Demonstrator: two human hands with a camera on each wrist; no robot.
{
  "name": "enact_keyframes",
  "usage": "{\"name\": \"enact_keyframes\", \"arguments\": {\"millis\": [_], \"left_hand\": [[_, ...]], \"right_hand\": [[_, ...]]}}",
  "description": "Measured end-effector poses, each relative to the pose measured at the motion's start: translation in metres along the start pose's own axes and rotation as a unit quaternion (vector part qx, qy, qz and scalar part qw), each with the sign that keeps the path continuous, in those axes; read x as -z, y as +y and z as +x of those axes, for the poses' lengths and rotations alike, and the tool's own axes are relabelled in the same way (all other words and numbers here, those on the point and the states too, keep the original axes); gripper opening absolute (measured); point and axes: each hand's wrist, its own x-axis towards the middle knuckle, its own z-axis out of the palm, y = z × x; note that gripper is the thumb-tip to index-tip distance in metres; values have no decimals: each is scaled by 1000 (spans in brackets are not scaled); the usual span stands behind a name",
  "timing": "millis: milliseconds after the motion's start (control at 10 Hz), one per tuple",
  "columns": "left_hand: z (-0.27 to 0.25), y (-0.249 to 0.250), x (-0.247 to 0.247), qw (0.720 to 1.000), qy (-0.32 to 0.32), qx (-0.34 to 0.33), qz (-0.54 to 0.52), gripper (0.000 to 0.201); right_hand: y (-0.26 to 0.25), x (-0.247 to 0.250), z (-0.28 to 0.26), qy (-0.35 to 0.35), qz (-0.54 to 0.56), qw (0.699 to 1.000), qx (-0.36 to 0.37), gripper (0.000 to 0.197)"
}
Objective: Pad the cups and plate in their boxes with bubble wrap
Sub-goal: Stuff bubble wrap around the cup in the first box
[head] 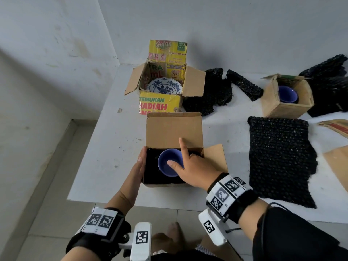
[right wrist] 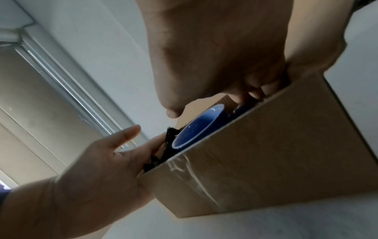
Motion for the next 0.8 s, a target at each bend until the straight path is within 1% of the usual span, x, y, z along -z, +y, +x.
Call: {"name": "enact_keyframes", "arguments": {"millis": [100,200,300,400,500,600,800], "left_hand": [[-4,4,-3,1000,-3,0,-4,56],[-5,6,1,997,-9,-18,74,74],[-5,8,3,996,2,-23,81,76],[-5,11,1,998,-1,17,-60,54],[-4,8,5,996,-6,17,-86,51],[-4,7,8,995,-20,32,-93,53],[-3,8,6,993,-12,47,-112,51]], "right_hand": [[-5,10,-6,25,-75,997,12,76],[-21,20,-13,122,-130,981,72,63],[-37,16,-9,110,-120,968,193,59],[-44,-1,-1,48,-166,951,255,64],[-46,-18,3,45,-224,937,264,63],[-51,-21,8,48,-270,924,267,57],[-60,-10,22,37,-297,903,309,64]]}}
